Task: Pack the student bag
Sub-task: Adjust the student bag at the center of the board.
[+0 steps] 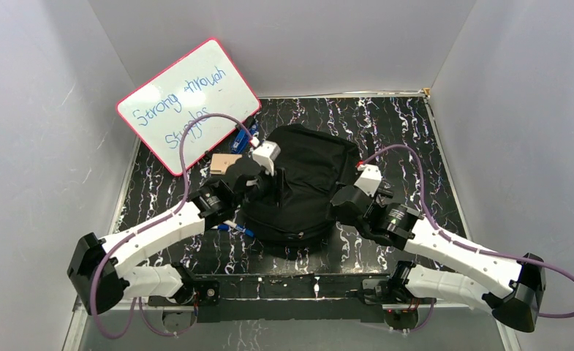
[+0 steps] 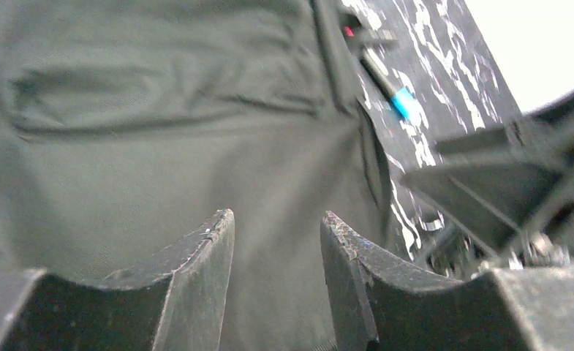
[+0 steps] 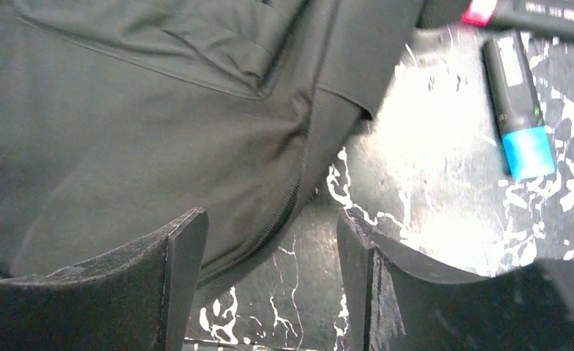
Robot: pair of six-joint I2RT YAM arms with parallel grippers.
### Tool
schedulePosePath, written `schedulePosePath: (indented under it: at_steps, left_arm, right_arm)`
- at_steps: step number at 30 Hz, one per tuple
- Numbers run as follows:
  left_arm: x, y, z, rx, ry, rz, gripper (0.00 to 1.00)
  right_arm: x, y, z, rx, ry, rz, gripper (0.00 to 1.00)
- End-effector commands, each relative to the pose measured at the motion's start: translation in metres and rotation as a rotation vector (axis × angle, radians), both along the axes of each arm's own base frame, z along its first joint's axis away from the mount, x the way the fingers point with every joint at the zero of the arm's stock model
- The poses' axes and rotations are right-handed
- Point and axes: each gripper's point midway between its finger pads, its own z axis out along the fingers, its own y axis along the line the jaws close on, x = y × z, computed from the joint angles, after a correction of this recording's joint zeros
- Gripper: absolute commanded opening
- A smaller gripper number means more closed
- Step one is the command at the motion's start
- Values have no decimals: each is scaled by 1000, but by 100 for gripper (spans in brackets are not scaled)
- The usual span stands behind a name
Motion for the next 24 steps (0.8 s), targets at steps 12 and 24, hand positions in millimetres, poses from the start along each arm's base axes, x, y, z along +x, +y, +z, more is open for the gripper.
schedulePosePath:
  at_steps: [12,24]
  left_arm:
    - [-126,-8,-11,205,-148,-561,45]
    - [-149,12,-18,270,-715,-845,45]
  right_arm:
    - [-15,15,-40,193,195,-51,76]
    - [-14,21,-49,227,192,-7,76]
